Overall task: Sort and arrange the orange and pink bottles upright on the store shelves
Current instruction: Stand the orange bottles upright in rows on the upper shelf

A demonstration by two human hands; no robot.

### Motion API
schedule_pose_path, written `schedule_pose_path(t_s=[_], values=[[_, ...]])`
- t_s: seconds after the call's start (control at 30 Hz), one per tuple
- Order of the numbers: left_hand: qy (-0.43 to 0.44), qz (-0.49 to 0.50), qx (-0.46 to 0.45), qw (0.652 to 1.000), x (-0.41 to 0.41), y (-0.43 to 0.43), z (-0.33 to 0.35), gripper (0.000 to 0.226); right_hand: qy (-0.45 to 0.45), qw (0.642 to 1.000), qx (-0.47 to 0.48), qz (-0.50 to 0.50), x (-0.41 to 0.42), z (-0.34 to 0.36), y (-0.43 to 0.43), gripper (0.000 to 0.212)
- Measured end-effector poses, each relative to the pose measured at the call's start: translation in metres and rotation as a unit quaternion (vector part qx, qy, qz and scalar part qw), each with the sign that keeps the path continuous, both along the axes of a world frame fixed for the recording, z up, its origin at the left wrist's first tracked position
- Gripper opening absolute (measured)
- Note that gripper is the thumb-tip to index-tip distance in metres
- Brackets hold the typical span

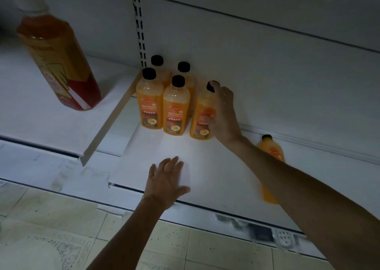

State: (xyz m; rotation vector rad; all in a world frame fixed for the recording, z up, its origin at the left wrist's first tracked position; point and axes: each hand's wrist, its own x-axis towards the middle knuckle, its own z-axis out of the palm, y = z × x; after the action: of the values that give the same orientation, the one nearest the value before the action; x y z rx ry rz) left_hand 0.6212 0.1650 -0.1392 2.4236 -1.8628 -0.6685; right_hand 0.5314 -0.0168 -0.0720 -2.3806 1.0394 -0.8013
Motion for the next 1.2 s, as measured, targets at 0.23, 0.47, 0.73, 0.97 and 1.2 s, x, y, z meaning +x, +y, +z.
schedule_pose_path(t_s=[0.23,0.47,0.73,0.97,1.2], values=[[0.039,0.033,0.006,0.999,-0.004,-0.003,0.004,0.077,0.079,0.989,-0.08,-0.092,0.029,0.004,-0.018,0.078],[0.007,0.046,0.01,0.999,-0.016,-0.003,0.003,0.07,0.084,0.989,-0.058,-0.108,0.034,0.007,-0.022,0.083],[-0.031,-0.013,-0.043,0.999,-0.039,-0.007,0.01,0.06,0.13,0.991,0.01,-0.013,-0.022,0.03,-0.031,0.094],[0.193,0.052,-0.11,0.974,-0.103,-0.047,0.014,0.058,0.274,0.933,0.179,-0.15,-0.158,-0.007,-0.034,0.086],[0.259,0.058,0.001,0.964,-0.171,-0.072,0.019,0.091,0.237,0.934,0.238,-0.119,-0.18,-0.039,0.004,0.06]])
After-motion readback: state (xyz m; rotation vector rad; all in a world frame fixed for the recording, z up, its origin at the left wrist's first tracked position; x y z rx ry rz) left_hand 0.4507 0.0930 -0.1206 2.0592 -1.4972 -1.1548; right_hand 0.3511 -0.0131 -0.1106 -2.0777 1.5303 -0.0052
